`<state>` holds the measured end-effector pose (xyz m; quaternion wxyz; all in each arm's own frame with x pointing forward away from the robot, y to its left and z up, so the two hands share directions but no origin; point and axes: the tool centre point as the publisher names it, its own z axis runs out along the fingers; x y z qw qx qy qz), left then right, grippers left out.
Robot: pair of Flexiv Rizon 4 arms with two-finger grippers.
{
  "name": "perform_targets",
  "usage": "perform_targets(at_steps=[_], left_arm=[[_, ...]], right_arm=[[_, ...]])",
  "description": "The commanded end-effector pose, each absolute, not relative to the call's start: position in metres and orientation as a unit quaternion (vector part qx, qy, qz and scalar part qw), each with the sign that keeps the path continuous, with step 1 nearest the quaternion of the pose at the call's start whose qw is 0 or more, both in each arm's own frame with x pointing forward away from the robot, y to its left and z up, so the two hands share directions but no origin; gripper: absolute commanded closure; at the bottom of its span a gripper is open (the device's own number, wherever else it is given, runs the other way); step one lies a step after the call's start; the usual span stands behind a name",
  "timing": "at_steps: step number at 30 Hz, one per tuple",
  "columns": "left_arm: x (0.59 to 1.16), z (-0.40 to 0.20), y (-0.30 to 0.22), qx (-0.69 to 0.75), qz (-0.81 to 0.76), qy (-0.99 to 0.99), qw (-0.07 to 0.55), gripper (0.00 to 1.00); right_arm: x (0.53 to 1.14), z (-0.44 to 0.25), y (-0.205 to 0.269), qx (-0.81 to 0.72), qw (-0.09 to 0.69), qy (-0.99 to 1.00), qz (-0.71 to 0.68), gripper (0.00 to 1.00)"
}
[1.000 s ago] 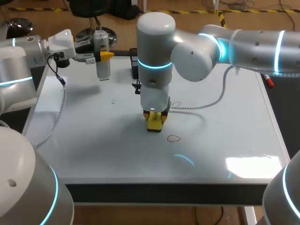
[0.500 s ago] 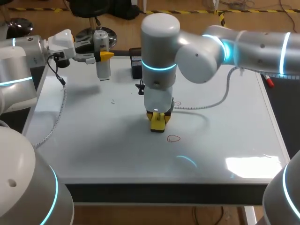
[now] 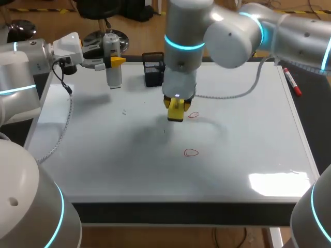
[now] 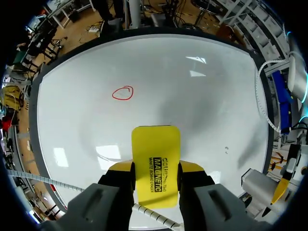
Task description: Pick up the inspection probe, press it on each red-marked spot on the whiteboard one by one, put down the probe, pick up the eraser, and wipe off all the red marks.
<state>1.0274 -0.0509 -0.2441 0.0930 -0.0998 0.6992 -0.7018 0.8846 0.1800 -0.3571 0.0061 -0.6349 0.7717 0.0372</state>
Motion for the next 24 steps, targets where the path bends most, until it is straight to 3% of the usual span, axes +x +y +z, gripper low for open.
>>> perform_targets(at_steps=[1, 24], left_arm=[[1.027, -0.243, -0.051, -0.100, -0.702, 0.699, 0.093, 1.00], [1.027, -0.243, -0.051, -0.100, -0.702, 0.699, 0.093, 1.00]], right_arm=[[0.898, -0.344, 0.156, -0.630, 0.001, 0.775, 0.048, 1.00], [0.951, -0.341, 0.030, -0.560, -0.014, 0.828, 0.021, 1.00]])
